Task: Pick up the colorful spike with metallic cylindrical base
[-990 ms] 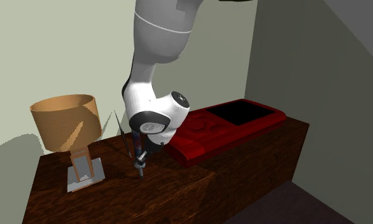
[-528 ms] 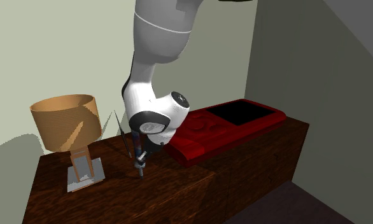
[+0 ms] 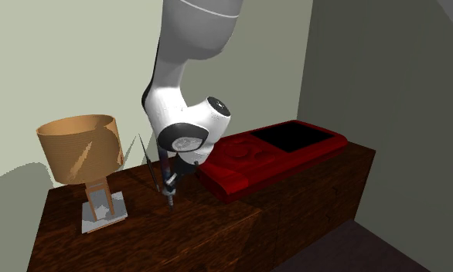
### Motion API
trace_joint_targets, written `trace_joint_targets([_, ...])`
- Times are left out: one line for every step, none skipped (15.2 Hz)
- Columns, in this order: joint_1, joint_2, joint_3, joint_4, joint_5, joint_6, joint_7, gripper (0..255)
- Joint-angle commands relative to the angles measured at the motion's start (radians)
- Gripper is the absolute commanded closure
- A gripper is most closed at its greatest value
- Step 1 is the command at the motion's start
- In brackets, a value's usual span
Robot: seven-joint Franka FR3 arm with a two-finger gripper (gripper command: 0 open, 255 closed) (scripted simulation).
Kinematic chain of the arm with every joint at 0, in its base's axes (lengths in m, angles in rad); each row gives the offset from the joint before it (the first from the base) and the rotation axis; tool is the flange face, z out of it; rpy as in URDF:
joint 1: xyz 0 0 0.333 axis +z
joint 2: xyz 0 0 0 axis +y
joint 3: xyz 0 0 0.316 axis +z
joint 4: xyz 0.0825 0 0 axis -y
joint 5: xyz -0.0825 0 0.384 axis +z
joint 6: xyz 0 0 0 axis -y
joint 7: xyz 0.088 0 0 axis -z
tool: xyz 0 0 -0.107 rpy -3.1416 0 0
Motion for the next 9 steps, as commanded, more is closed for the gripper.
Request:
trace_joint_targets([0.002, -0.026, -0.001, -0.018, -0.042, 0.0, 0.045, 255])
trace_joint_targets([0.003, -0.04, -0.002, -0.027, -0.061, 0.0, 0.066, 255])
trace_joint_targets([0.005, -0.053, -0.004, -0.037, -0.079, -0.001, 0.086, 255])
trace_joint_targets([0.007, -0.067, -0.006, -0.046, -0.098, -0.002, 0.107, 255])
trace_joint_targets([0.009, -0.08, -0.008, -0.056, -0.118, -0.003, 0.128, 255])
trace_joint_targets([0.012, -0.093, -0.011, -0.065, -0.137, -0.005, 0.15, 255])
trace_joint_targets([0.014, -0.107, -0.014, -0.074, -0.157, -0.006, 0.172, 255])
trace_joint_targets([0.015, -0.109, -0.015, -0.075, -0.159, -0.007, 0.175, 255])
trace_joint_targets([0.016, -0.109, -0.015, -0.075, -0.159, -0.007, 0.175, 255])
